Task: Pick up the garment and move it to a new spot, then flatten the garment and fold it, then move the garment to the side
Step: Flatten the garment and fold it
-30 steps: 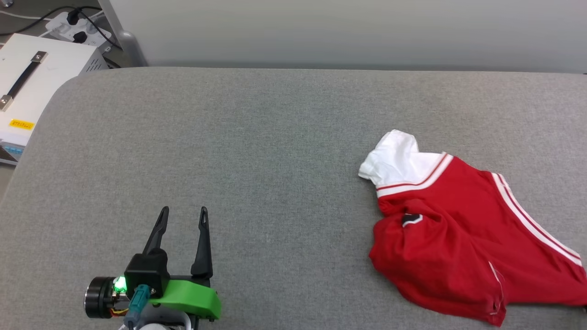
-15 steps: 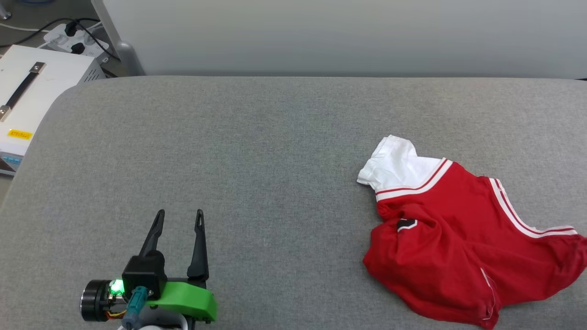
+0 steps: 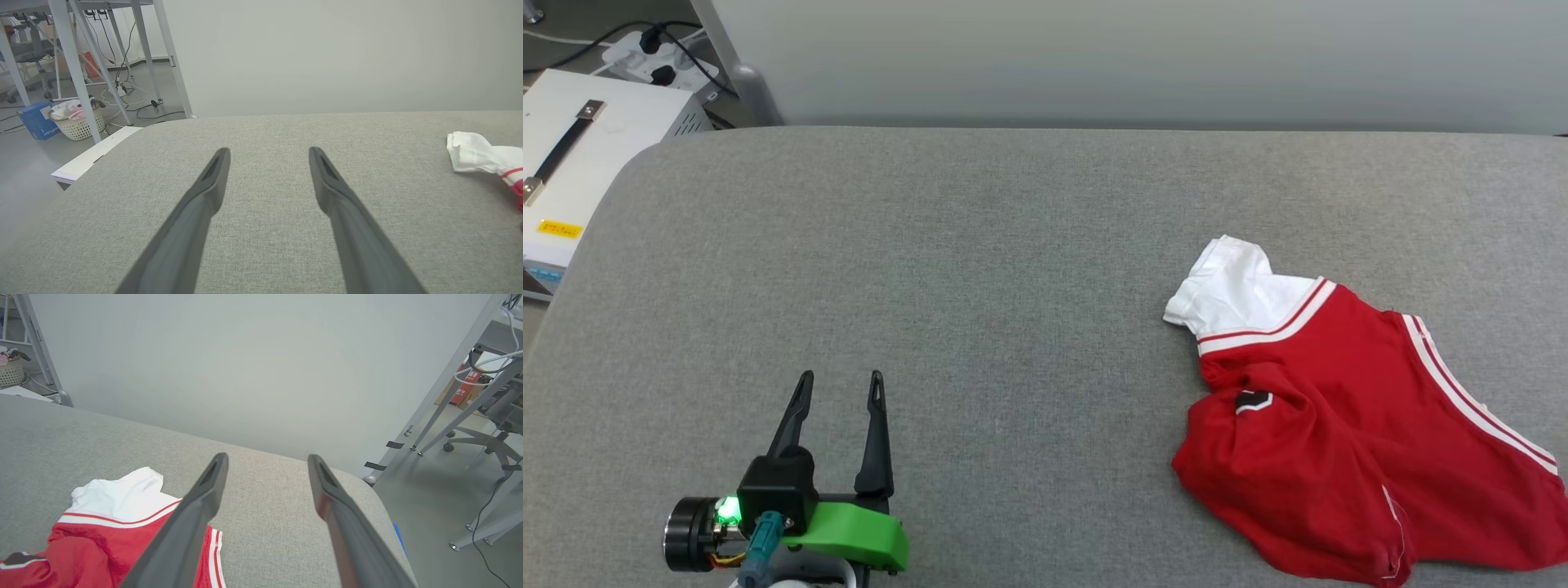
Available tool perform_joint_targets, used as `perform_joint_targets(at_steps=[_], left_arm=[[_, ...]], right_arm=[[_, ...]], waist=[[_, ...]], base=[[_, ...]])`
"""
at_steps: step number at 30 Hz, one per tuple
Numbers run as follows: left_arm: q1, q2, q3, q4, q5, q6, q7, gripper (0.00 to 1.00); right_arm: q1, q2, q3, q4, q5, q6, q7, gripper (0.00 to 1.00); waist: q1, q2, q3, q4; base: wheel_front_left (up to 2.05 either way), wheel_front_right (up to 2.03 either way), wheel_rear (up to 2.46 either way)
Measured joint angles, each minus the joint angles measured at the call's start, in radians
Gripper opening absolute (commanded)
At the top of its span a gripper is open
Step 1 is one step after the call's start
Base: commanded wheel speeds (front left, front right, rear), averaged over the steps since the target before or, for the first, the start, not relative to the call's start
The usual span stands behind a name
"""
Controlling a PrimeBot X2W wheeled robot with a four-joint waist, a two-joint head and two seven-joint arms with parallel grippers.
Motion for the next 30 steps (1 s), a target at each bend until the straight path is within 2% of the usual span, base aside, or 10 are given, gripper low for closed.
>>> perform_joint_targets(at_steps=[3,8,14,19,24,30], left_arm=[[-0.005,0.000,-0.007,-0.007,0.000,0.001,0.000,1.00],[-0.039,0.000,-0.021,-0.019,0.000,0.005,0.000,1.00],[-0.082,0.000,-0.035,-0.029,-0.001,0.010,0.000,1.00],[-0.105,0.000,-0.057,-0.032,-0.009,0.024,0.000,1.00],[-0.132,0.000,-0.074,-0.034,-0.022,0.035,0.000,1.00],[-0.153,0.000,-0.094,-0.035,-0.040,0.047,0.000,1.00]], right_arm=[[-0.107,-0.005,0.068,-0.053,-0.012,0.000,0.053,1.00],[-0.347,-0.044,0.287,-0.049,0.019,0.000,0.173,1.00],[-0.638,-0.073,0.611,0.082,0.188,0.000,0.456,1.00],[-0.789,-0.036,0.802,0.212,0.326,0.000,0.690,1.00],[-0.873,0.002,0.960,0.308,0.356,0.000,0.753,1.00],[-0.884,0.048,1.078,0.447,0.384,0.000,0.693,1.00]], waist=[[0.0000,0.0000,0.018,0.006],[0.0000,0.0000,0.060,0.020],[0.0000,0.0000,0.118,0.042],[0.0000,-0.0001,0.164,0.060],[0.0001,-0.0001,0.204,0.080],[0.0001,-0.0001,0.249,0.104]], base=[[0.00,0.00,0.00],[0.00,0.00,0.00],[0.00,0.00,0.00],[0.00,0.00,0.00],[0.00,0.00,0.00],[0.00,0.00,0.00]])
